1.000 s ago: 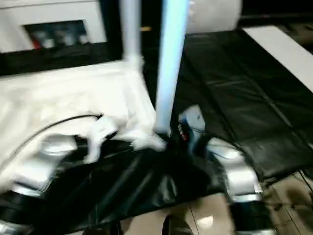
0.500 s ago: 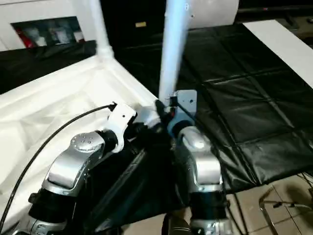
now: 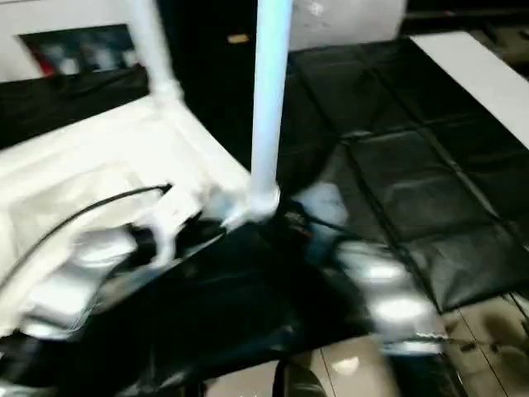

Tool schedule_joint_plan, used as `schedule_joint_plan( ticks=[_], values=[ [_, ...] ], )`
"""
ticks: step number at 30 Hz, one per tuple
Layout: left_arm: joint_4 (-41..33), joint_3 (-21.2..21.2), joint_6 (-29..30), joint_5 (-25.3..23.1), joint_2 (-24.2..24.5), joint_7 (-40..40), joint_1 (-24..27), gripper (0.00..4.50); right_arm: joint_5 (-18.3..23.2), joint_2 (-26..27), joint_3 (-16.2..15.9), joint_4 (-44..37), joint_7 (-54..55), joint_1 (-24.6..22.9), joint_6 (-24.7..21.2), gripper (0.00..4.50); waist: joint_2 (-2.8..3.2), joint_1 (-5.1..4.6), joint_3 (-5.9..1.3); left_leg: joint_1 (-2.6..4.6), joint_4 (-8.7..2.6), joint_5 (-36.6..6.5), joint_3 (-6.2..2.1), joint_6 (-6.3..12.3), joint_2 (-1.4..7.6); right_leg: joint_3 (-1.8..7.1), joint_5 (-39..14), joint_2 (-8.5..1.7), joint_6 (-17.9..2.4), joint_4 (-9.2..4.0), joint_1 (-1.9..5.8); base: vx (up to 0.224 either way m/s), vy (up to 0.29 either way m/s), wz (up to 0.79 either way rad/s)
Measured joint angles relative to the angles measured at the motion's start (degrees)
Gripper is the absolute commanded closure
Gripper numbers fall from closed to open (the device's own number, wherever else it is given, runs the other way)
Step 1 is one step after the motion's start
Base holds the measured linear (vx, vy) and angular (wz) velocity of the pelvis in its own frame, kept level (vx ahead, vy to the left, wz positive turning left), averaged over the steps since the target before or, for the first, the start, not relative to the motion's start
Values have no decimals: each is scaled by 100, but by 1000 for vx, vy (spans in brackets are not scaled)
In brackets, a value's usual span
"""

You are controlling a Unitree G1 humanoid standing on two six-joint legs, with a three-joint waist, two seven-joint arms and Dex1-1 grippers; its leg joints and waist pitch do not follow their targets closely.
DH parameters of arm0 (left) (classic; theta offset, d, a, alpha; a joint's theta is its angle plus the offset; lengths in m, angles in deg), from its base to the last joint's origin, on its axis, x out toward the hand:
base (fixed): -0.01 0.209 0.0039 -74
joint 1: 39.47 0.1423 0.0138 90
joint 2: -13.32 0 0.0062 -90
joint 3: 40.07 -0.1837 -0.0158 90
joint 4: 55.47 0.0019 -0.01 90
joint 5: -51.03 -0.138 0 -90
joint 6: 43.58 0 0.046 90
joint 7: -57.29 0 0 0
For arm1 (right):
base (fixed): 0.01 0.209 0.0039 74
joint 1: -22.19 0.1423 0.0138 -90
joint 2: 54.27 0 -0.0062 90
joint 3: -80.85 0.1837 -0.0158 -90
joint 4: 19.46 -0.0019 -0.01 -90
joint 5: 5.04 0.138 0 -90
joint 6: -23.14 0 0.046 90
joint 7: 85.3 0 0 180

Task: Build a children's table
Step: Rotate leg to tighten

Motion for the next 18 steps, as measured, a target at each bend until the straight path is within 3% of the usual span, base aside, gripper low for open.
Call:
schedule_joint_plan(
  ticks=[5,9,14,18],
  values=[
    [329,-55,-678,159,520,-917,-29,450,284,-524,-42,-83,-1071,29,25,5,-1,83,0,23,32,-3,0,-4,1,4,10,-4,-4,8,38,0,0,0],
    [542,-283,-1128,320,903,-1742,-103,450,425,-733,-201,161,-1639,319,173,5,-4,122,-2,58,44,-17,-2,-28,-1,4,11,-9,-4,9,87,0,0,0],
    [696,-543,-1466,331,965,-2247,-299,450,396,-708,-529,405,-1954,501,380,5,-5,253,-3,53,61,-13,0,-21,-2,5,11,-15,-4,10,97,0,0,0],
    [941,-689,-1725,326,958,-2497,-498,450,276,-663,-785,703,-2288,668,640,5,-9,273,-6,45,76,-14,0,-18,-5,3,13,-22,-6,19,97,0,0,0]
  ],
)
